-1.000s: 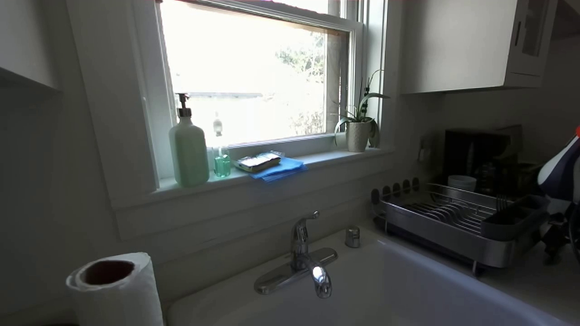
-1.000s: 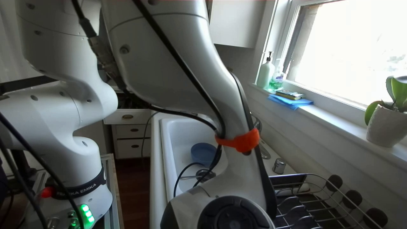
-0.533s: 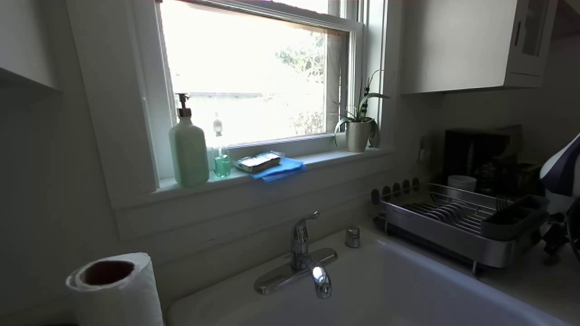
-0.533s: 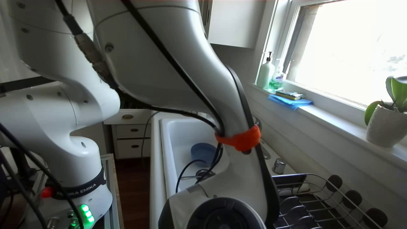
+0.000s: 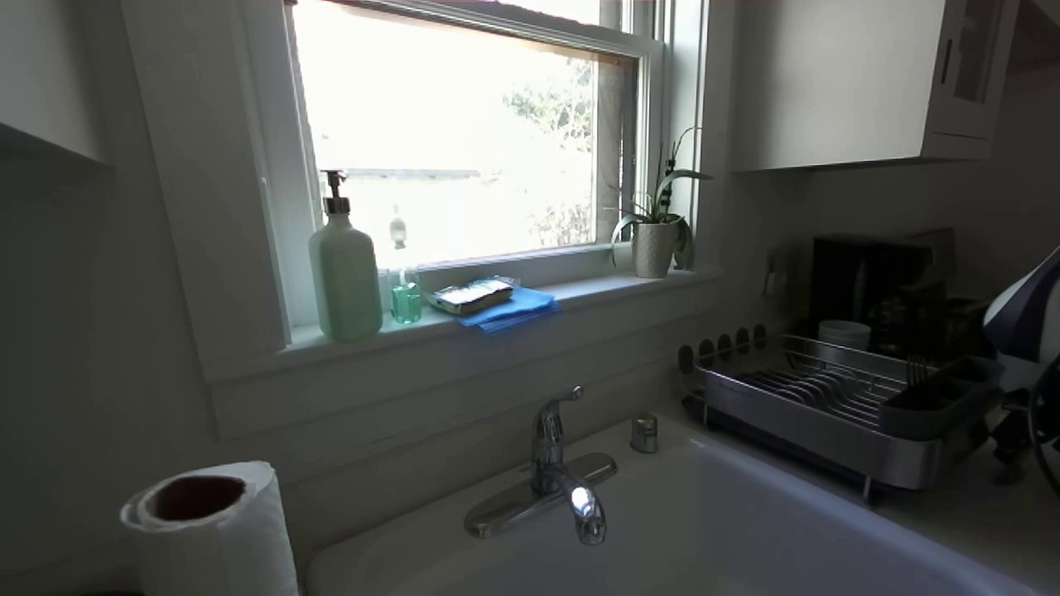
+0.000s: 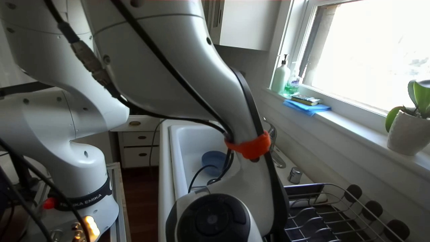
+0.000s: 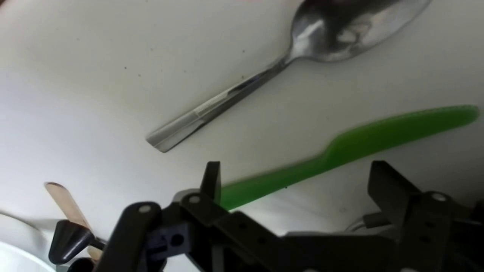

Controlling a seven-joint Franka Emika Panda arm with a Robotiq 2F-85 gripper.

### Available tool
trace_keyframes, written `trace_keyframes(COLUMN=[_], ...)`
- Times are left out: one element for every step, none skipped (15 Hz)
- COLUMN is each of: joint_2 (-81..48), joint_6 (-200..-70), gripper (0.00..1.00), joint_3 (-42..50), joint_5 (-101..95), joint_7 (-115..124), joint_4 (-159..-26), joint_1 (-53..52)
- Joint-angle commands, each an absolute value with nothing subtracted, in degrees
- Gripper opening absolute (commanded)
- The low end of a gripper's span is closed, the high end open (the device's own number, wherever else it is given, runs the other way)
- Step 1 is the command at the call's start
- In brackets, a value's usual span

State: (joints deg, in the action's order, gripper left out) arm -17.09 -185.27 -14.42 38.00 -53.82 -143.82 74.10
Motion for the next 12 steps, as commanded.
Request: trace_keyframes(joint_2=[-17.74, -18.16, -18.46, -19.02, -19.35, -19.89, -20.49, -20.99, -21.23, -21.25, -20.78, -20.5], joint_6=[-188.76, -189.4, -190.02, -190.79, -191.52, -192.09, -192.85, -193.44, -193.49, -193.38, -192.03, -191.01], gripper=[1.0, 1.0, 1.0, 1.0, 1.0, 1.0, 1.0, 1.0, 1.0, 1.0, 0.99, 0.94], joint_3=[-18.38, -18.81, -19.33, -19.5, -19.85, -19.96, -20.28, -20.21, -19.58, -19.15, -18.57, -18.12], joint_5=[38.68, 38.36, 38.22, 38.01, 37.83, 37.75, 37.6, 37.5, 37.52, 37.56, 37.51, 37.57], joint_7=[-54.19, -54.1, -53.97, -53.93, -53.88, -53.78, -53.75, -53.72, -53.88, -54.01, -54.38, -54.57], joint_4=[-144.66, -144.78, -144.94, -145.03, -145.23, -145.2, -145.06, -145.0, -145.07, -145.12, -145.28, -145.35], joint_1=[76.45, 76.65, 76.98, 76.93, 77.07, 76.91, 77.03, 76.87, 76.33, 75.99, 75.7, 75.48])
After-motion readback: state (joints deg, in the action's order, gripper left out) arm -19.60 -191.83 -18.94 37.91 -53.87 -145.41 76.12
